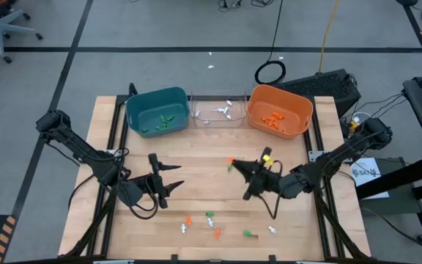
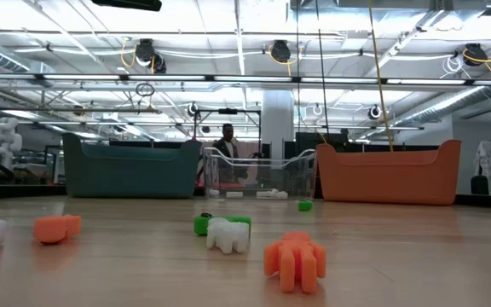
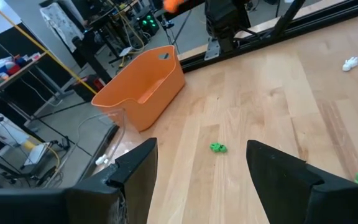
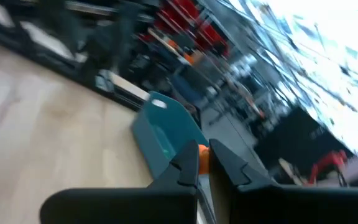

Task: Sort Halloween decoration
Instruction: Put the orange skeleton toy into the orange bin

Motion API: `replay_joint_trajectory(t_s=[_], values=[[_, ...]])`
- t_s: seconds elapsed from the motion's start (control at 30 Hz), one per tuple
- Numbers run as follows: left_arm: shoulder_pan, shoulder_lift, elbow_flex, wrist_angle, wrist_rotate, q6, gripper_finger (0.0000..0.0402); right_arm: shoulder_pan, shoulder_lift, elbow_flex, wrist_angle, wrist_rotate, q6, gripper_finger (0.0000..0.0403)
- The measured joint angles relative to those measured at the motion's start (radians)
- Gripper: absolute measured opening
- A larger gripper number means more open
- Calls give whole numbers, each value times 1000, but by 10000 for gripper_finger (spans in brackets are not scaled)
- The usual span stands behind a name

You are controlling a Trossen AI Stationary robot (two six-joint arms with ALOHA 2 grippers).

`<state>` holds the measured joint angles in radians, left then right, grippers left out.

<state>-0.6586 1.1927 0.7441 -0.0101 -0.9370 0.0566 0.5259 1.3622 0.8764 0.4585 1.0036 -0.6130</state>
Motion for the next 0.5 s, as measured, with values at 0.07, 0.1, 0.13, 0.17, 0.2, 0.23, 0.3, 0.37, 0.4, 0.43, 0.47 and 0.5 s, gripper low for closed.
replay_joint_trajectory(t_s=[0.07, 0.1, 0.13, 0.17, 0.2, 0.23, 0.3, 0.37, 0.4, 0.43, 0.47, 0.5], values=[[0, 0, 0, 0, 7, 0, 242, -4, -37, 0, -49, 18, 47, 0], [0, 0, 0, 0, 12, 0, 242, -10, -59, 0, -86, 16, 79, 0], [0, 0, 0, 0, 14, 0, 242, -16, -80, 0, -123, 14, 113, 0], [0, 0, 0, 0, 17, 0, 242, -25, -105, 0, -169, 13, 152, 0], [0, 0, 0, 0, 17, 0, 242, -36, -127, 0, -218, 14, 191, 0], [0, 0, 0, 0, 17, 0, 242, -49, -148, 0, -271, 14, 229, 0], [0, 0, 0, 0, 17, 0, 242, -83, -192, 0, -395, 13, 313, 0], [0, 0, 0, 0, 18, 0, 242, -133, -234, 0, -519, -16, 415, 0], [0, 0, 0, 0, 18, 0, 242, -164, -256, 0, -579, -43, 474, 0], [0, 0, 0, 0, 18, -1, 242, -197, -275, 1, -641, -73, 538, 0], [0, 0, 0, 0, 18, -1, 242, -232, -290, 1, -697, -106, 602, 0], [0, 0, 0, 0, 18, -1, 242, -268, -299, 1, -749, -134, 656, 0]])
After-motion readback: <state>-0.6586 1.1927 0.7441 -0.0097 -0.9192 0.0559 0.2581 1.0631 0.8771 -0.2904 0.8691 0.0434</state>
